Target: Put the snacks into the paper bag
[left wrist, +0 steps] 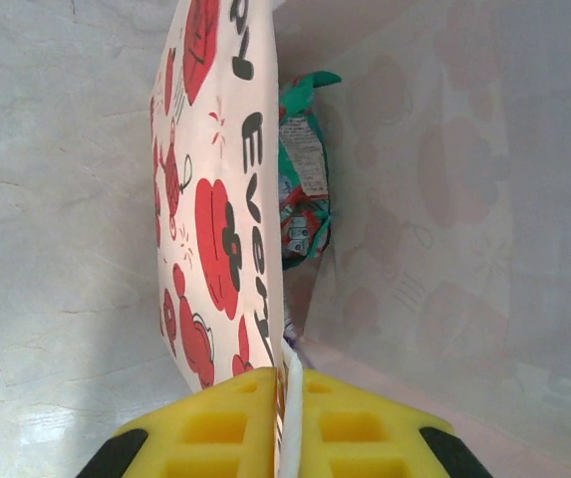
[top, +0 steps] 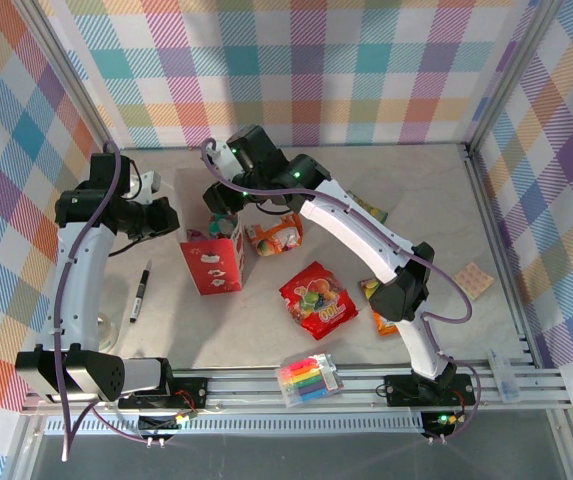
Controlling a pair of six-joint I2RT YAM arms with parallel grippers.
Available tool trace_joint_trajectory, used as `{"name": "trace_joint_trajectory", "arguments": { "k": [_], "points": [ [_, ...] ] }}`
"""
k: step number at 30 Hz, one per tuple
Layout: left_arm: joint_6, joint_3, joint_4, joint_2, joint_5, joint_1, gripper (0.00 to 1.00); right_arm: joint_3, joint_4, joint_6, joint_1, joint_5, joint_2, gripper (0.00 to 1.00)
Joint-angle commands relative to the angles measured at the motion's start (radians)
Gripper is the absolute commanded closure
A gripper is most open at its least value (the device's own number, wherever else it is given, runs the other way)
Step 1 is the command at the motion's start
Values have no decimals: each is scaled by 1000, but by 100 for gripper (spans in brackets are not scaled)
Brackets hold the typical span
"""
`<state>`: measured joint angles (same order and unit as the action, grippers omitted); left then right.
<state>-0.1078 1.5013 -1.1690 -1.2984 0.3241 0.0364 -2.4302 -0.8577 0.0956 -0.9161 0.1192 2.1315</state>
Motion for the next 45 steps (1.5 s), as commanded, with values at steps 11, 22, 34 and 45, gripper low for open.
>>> {"name": "trace_joint_trajectory", "arguments": {
  "k": [11, 22, 34, 45],
  "points": [
    [0, -7, 8, 1, 12, 13, 89, 252, 23, -93, -5, -128, -341, 60],
    [-3, -2, 9, -6, 16, 13, 89, 700, 173, -69, -1, -347, -673, 35],
    [-6, 13, 4, -36, 15, 13, 89, 919, 14, 85, 122, -493, -827, 13],
    [-9, 18, -9, -50, 0, 13, 89, 1169, 121, 228, 423, -292, -886, 7]
  ]
}}
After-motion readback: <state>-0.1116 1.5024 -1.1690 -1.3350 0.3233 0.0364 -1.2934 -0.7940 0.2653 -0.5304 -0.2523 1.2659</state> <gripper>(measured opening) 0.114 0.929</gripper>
